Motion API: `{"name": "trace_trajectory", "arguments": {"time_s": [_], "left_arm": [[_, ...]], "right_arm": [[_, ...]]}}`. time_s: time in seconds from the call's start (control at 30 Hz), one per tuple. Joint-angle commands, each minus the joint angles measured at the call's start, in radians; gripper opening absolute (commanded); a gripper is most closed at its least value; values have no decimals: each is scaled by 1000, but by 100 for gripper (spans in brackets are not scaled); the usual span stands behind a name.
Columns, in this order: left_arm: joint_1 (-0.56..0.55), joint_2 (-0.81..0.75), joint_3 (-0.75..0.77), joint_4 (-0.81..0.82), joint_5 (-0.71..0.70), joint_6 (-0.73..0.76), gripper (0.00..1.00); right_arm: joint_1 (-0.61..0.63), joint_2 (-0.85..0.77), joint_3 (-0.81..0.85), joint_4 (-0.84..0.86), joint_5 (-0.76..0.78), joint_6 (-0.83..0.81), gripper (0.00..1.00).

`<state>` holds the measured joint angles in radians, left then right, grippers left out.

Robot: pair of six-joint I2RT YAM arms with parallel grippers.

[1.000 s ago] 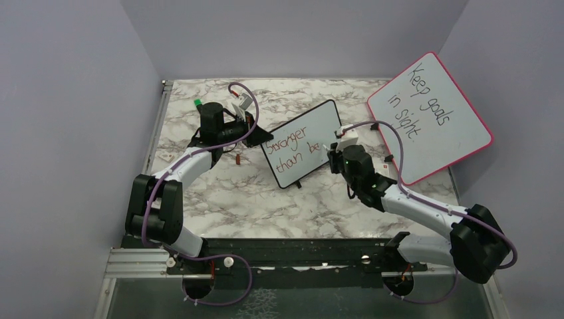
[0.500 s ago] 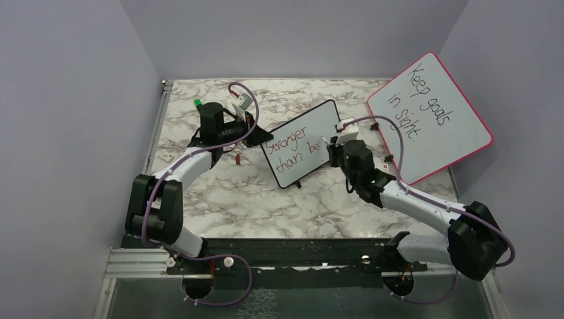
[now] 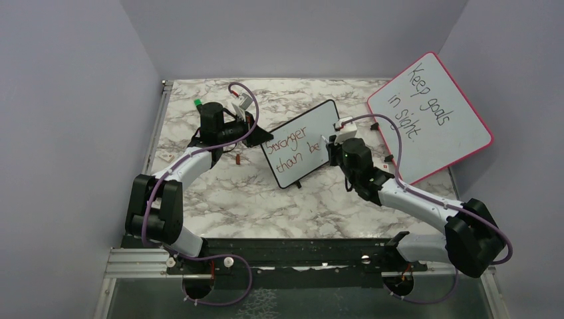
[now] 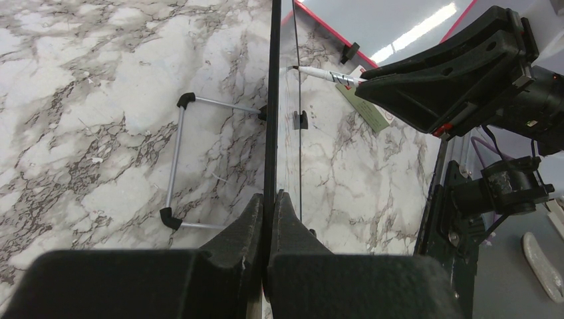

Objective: Write a sentence on the whiteboard

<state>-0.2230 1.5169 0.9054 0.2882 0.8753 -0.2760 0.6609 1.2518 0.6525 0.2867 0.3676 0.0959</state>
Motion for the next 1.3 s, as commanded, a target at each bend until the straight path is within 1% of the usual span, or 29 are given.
{"name": "trace_trajectory", "arguments": {"time_s": [0.0,0.37,0.83,1.27], "left_arm": [[-3,46,-15,-119,-52,76,0],[-3,45,-16,-119,-53,75,0],[-3,40,-18,-118,-56,72,0],[-3,39,-17,-118,-57,70,0]], "right_arm": [[-6,-1,29,1,-59,-12,1],[-6,-30,-3,-57,-102,3,1],[-6,-27,-35,-142,-86,41,1],[-5,-32,-44,-223,-141,59,1]]}}
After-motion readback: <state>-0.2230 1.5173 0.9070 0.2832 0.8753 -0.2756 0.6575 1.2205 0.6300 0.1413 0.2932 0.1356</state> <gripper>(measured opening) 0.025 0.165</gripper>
